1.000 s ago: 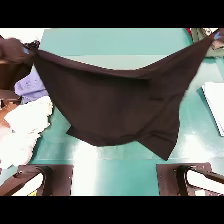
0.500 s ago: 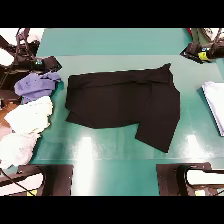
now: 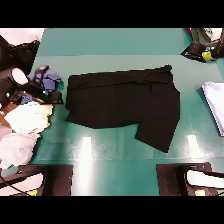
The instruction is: Fold the shirts.
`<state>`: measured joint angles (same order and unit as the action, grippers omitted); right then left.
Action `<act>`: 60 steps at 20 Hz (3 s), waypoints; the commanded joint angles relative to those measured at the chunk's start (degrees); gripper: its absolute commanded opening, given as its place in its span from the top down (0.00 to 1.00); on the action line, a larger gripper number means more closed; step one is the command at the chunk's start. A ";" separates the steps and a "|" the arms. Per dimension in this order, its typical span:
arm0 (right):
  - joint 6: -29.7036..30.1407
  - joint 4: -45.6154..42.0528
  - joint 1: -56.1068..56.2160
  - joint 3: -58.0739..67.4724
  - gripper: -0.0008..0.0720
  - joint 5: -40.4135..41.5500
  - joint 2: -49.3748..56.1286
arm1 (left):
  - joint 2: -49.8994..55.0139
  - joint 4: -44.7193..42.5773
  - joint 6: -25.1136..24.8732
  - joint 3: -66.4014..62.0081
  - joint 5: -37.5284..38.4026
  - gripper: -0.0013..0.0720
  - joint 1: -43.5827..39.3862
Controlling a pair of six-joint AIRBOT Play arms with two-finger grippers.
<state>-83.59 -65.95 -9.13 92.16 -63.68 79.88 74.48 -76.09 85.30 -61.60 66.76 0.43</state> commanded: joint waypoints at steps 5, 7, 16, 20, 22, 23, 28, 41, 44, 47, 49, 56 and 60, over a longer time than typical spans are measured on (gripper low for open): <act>0.59 0.44 0.20 0.00 0.42 -7.06 -0.63 | -1.03 5.57 -1.77 13.60 -8.98 0.33 -0.09; 0.59 0.46 0.20 0.00 0.42 -7.69 -0.63 | -1.03 8.20 -3.30 13.88 -10.38 0.33 -0.09; 0.59 0.44 0.20 0.00 0.42 -9.53 -0.68 | 2.12 14.88 -5.31 13.92 -7.82 0.41 -0.09; 0.61 0.37 0.20 0.00 0.42 -11.91 -0.68 | 2.12 16.06 -8.20 13.92 -5.01 0.95 -0.09; 0.61 -0.17 0.20 -0.02 0.42 -13.35 -0.68 | 2.03 14.97 -7.98 13.81 -3.08 0.95 -0.09; 0.72 -0.28 0.13 -0.02 0.42 -14.62 -0.68 | 1.49 14.23 -7.43 13.38 -2.16 0.95 -0.09; 0.70 -5.07 -1.11 -8.04 0.42 -18.80 -3.85 | -10.64 13.11 -7.26 11.02 -0.74 0.95 -0.09; 0.55 -7.56 -9.20 -39.85 0.42 -5.70 -4.57 | -19.19 13.29 -7.28 11.06 7.41 0.95 -0.09; 0.52 -7.08 -9.20 -39.80 0.42 -3.26 -3.78 | -19.19 13.33 -7.26 11.06 7.52 0.95 -0.09; 0.52 -7.06 -9.20 -39.78 0.43 -2.36 -3.85 | -19.19 13.33 -7.26 11.06 7.74 0.95 -0.09; 0.52 -7.06 -9.20 -39.78 0.44 -1.75 -3.82 | -19.19 13.33 -7.23 11.06 7.78 0.95 -0.09; 0.55 -7.06 -9.20 -39.80 0.65 -1.46 -3.82 | -19.19 13.38 -7.23 11.06 7.91 0.95 -0.09; 0.57 -7.08 -9.20 -39.80 0.85 -1.25 -3.82 | -19.19 13.35 -7.28 11.06 9.25 0.95 -0.09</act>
<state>-83.02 -73.06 -18.31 52.38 -65.10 76.03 55.35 -62.72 78.06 -50.48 75.20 0.32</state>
